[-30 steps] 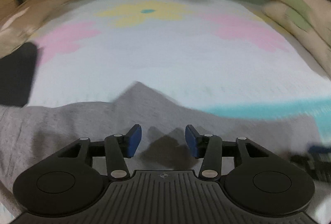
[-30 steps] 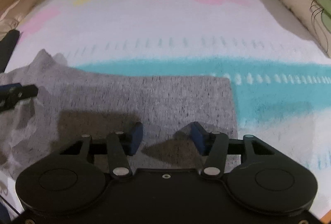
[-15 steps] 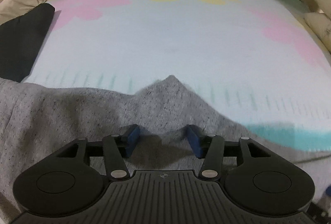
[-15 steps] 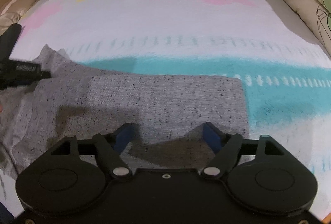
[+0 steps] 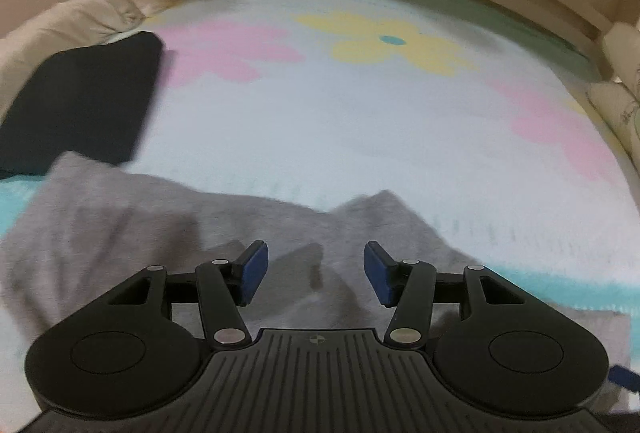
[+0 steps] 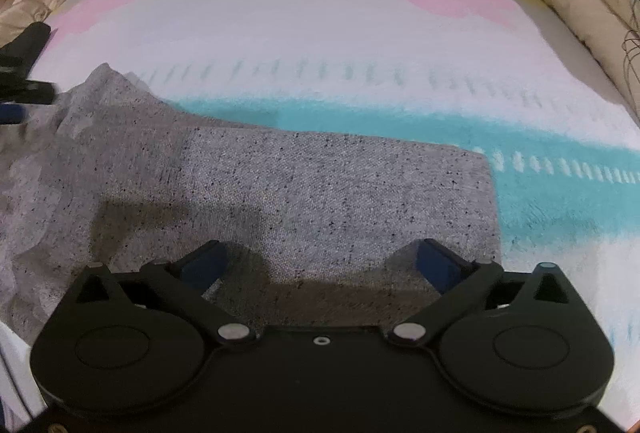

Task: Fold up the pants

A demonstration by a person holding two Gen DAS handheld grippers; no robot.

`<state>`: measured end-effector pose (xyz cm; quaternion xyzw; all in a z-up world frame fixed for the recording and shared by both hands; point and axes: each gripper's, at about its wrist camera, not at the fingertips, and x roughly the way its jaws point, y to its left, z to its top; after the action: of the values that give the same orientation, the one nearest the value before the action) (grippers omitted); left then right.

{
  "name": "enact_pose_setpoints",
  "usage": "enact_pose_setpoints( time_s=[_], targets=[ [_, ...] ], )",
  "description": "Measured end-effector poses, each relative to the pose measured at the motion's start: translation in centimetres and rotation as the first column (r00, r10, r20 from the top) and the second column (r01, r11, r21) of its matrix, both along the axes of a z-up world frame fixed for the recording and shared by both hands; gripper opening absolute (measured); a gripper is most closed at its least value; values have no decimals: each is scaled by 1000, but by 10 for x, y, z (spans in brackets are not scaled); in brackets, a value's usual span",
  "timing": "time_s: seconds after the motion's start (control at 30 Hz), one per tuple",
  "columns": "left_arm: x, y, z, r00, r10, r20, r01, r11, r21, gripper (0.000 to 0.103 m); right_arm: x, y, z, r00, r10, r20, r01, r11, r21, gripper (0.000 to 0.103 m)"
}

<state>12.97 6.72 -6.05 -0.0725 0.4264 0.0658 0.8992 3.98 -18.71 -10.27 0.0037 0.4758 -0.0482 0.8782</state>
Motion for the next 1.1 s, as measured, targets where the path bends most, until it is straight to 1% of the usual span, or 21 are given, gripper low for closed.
enact_pose_setpoints(
  time_s=[0.07,0.17,0.27,0.37,0.43,0.47,0.53,0.6,0.67,0.73,0.77,0.83,0.9,1.0,1.03,1.1],
  targets=[
    [-10,16,4,1000,23,-2,-23,1000,-18,52,-1,1,-2,1000,-6,18,6,1000,-8,102],
    [-34,43,8,995,97,13,-95,993,-73,52,-6,3,-3,999,-22,49,23,1000,-17,102],
    [-57,72,7,983,182,31,-177,976,-125,52,-12,5,-4,996,-35,79,37,999,-20,102],
    [-78,98,9,963,264,50,-253,954,-163,54,-16,8,-5,993,-49,104,53,998,-30,102],
    [-86,112,10,951,298,77,-281,943,-180,62,-17,10,-6,992,-54,111,58,998,-37,102],
    [-90,119,10,947,308,90,-286,938,-193,69,-16,10,-8,992,-56,114,60,997,-38,102],
    [-95,131,9,944,313,103,-283,931,-232,72,-17,11,-7,991,-58,119,63,997,-41,102],
    [-97,141,7,945,313,93,-280,924,-260,76,-16,13,-7,991,-62,119,68,997,-43,102],
    [-98,148,2,945,319,76,-288,919,-269,78,-18,14,-7,991,-67,116,73,996,-46,102],
    [-103,154,-5,941,334,50,-306,905,-296,78,-17,15,-7,991,-73,112,79,996,-47,102],
    [-106,158,-8,939,342,40,-313,895,-317,78,-17,15,-6,991,-76,110,82,996,-47,102],
    [-106,166,-18,933,359,3,-331,864,-379,78,-17,15,-6,991,-82,106,87,995,-48,102],
    [-106,171,-28,927,374,-31,-351,834,-425,78,-16,15,-5,991,-89,103,94,994,-50,102],
    [-104,174,-42,919,387,-74,-376,802,-465,78,-17,16,-6,990,-96,104,102,993,-53,102],
    [-102,173,-44,916,395,-66,-378,800,-467,79,-18,16,-6,990,-98,105,104,993,-53,102],
    [-97,171,-43,917,397,-42,-370,804,-465,85,-18,16,-6,989,-96,108,102,993,-52,102]
  ],
)
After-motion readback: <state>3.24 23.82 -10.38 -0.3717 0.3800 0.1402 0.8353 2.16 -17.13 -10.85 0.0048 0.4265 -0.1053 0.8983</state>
